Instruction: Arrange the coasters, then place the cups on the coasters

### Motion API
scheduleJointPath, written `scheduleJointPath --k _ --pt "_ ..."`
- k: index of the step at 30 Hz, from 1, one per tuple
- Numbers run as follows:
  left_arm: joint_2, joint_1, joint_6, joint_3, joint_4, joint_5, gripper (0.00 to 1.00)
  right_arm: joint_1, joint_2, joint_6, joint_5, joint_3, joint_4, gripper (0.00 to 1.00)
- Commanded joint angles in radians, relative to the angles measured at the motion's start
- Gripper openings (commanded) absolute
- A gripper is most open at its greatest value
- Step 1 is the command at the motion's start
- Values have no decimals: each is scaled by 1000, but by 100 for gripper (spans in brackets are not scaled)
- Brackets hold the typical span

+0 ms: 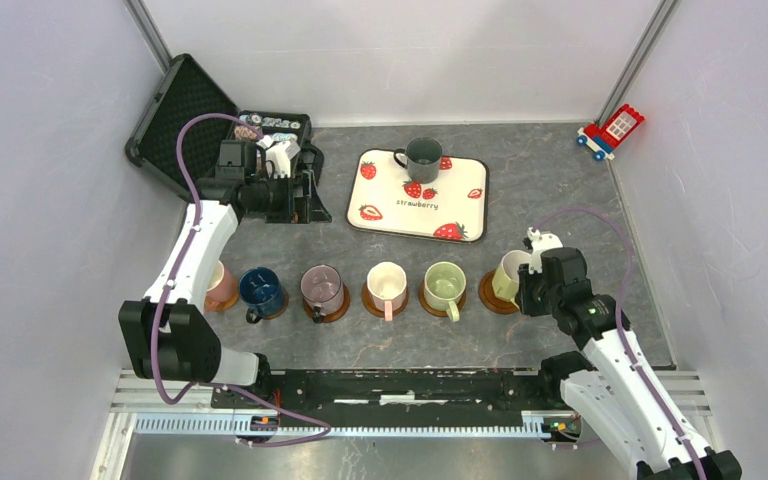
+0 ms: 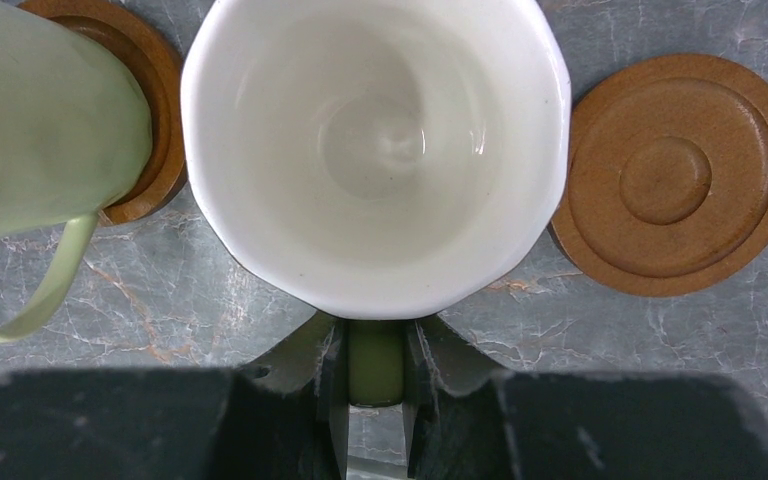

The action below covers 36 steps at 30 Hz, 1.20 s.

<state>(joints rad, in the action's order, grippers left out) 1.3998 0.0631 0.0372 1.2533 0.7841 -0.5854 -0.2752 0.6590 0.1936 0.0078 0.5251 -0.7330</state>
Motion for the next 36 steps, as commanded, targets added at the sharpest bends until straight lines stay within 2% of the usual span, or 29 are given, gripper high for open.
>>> scheduleJointPath --k 1,7,8,13,17,20,26,30,36 --pt "-17 1 33 -6 -5 -10 100 -9 -12 -12 -5 43 -52 3" --pt "-17 0 39 -14 -5 -10 100 -9 -32 -22 -40 48 -62 0" --pt "-13 1 41 -14 -5 -10 100 -9 -32 -20 -46 41 -59 3" --pt "-3 2 54 -8 -5 -12 100 -9 -30 -21 -75 23 -48 35" --pt "-4 1 55 -8 -5 -9 100 -9 -30 -24 -99 17 -45 50" --pt "-6 1 55 -9 -5 -8 100 -9 -27 -28 -117 15 -45 55" --pt "2 1 55 -6 -5 -10 100 -10 -19 -37 -210 18 -44 56" --pt "5 1 55 -5 -5 -11 100 -10 -8 -42 -211 31 -61 58" --pt "20 1 52 2 -5 -11 100 -7 48 -38 -64 104 -140 77"
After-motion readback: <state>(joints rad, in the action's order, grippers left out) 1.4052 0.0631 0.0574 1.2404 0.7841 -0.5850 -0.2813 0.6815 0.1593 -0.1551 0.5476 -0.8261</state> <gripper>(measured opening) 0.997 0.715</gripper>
